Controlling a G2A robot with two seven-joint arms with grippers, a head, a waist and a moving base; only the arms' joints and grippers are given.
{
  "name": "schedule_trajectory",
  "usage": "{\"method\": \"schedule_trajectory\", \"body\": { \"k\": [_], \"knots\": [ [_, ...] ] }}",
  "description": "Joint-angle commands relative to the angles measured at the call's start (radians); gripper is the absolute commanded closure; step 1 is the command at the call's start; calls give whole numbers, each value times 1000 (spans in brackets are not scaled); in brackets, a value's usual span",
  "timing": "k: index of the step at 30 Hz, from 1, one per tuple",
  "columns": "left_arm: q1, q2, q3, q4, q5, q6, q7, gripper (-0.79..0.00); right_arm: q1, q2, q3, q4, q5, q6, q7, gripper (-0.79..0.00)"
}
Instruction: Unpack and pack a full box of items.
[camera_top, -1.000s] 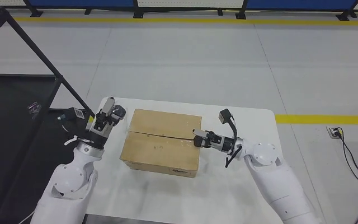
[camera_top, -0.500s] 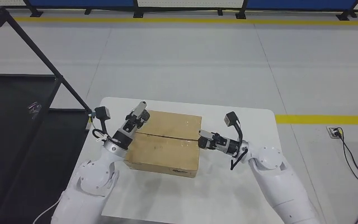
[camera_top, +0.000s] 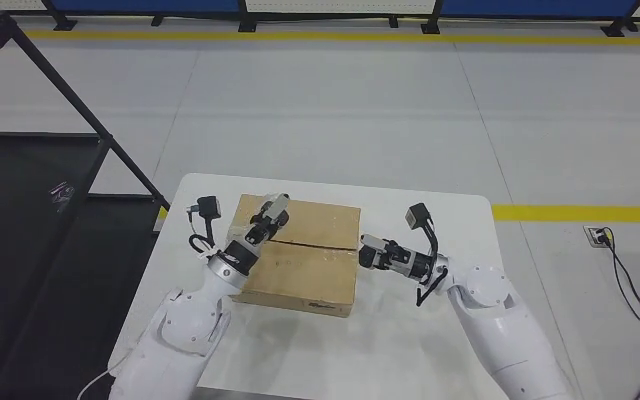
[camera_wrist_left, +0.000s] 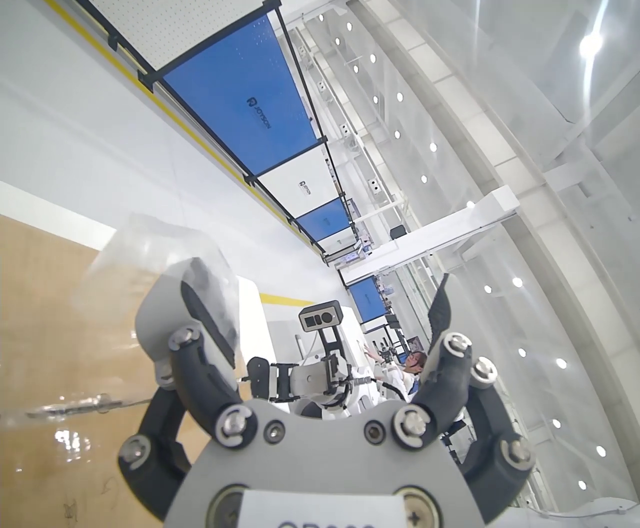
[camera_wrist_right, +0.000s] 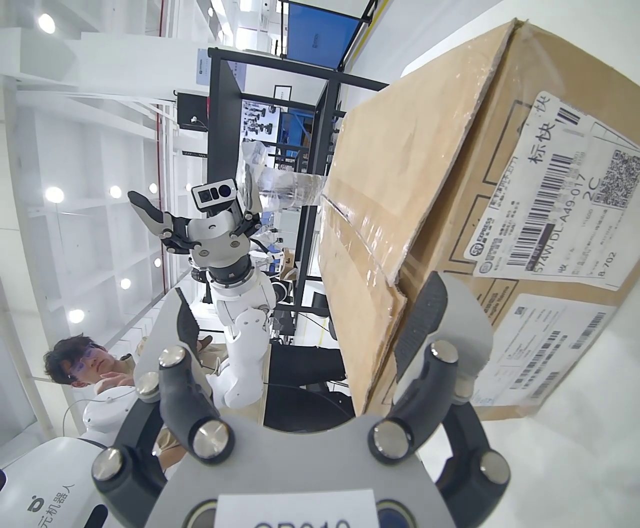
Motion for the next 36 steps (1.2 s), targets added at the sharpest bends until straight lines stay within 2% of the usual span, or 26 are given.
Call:
{"method": "schedule_trajectory", "body": {
  "k": [1, 18, 36],
  "knots": [
    [1, -2, 6, 4, 10, 1, 0, -785, 0, 1, -1, 3, 1, -1, 1, -785],
    [7, -29, 83, 9, 86, 9, -9, -785, -13, 9, 5, 23, 24, -28, 9, -785],
    [-25, -61, 142, 60, 125, 27, -15, -785, -31, 18, 11, 26, 42, -47, 7, -785]
  ]
}}
